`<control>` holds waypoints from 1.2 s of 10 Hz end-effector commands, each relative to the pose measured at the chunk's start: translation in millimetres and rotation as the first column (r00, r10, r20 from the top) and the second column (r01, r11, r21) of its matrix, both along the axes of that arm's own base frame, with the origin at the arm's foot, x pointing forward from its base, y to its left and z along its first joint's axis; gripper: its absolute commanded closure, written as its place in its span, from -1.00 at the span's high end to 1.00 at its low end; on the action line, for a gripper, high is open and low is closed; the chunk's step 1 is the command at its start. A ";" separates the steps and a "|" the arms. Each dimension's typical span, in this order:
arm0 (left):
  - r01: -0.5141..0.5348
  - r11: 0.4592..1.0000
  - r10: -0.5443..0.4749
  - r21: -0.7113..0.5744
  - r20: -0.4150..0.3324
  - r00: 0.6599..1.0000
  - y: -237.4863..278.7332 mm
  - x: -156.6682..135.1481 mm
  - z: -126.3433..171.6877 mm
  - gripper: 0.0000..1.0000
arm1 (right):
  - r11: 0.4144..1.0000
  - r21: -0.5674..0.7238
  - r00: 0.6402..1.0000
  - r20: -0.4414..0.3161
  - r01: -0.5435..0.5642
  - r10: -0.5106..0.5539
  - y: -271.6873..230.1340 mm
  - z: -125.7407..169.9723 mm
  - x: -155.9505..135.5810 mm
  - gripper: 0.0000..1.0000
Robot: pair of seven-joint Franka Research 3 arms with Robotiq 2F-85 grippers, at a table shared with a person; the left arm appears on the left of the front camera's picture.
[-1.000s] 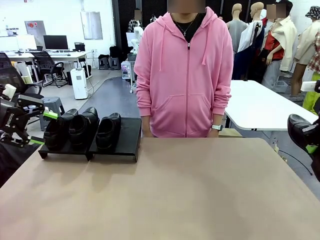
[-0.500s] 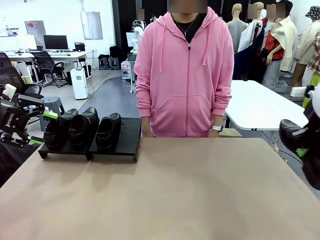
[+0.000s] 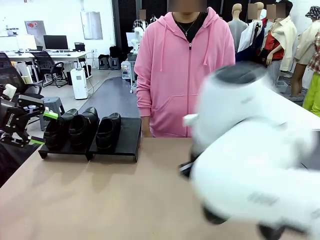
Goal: Organize the shoes by placing them on the stand.
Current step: Pick up one Shoe and place it in the middle of the table.
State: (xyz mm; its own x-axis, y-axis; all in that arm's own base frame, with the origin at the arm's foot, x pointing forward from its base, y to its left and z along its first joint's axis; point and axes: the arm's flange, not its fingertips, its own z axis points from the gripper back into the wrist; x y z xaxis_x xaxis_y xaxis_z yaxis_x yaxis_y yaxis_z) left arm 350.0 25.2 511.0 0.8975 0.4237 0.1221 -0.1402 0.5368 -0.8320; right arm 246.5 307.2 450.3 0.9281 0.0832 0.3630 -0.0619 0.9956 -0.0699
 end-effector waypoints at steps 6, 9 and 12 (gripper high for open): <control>-0.004 1.000 0.004 -0.006 -0.010 1.000 1.0 -1.2 2.7 1.00 | 0.986 0.086 0.987 -0.085 0.143 -0.136 106.5 -63.9 70.5 -1.00; -0.004 1.000 0.004 -0.006 -0.010 1.000 1.0 -1.2 2.7 1.00 | 0.991 0.116 0.992 -0.117 0.060 -0.046 103.1 -79.4 71.8 -1.00; -0.004 1.000 0.004 -0.006 -0.010 1.000 1.0 -1.2 2.7 1.00 | 0.991 0.130 0.995 -0.092 -0.010 0.023 96.1 -80.0 71.4 1.00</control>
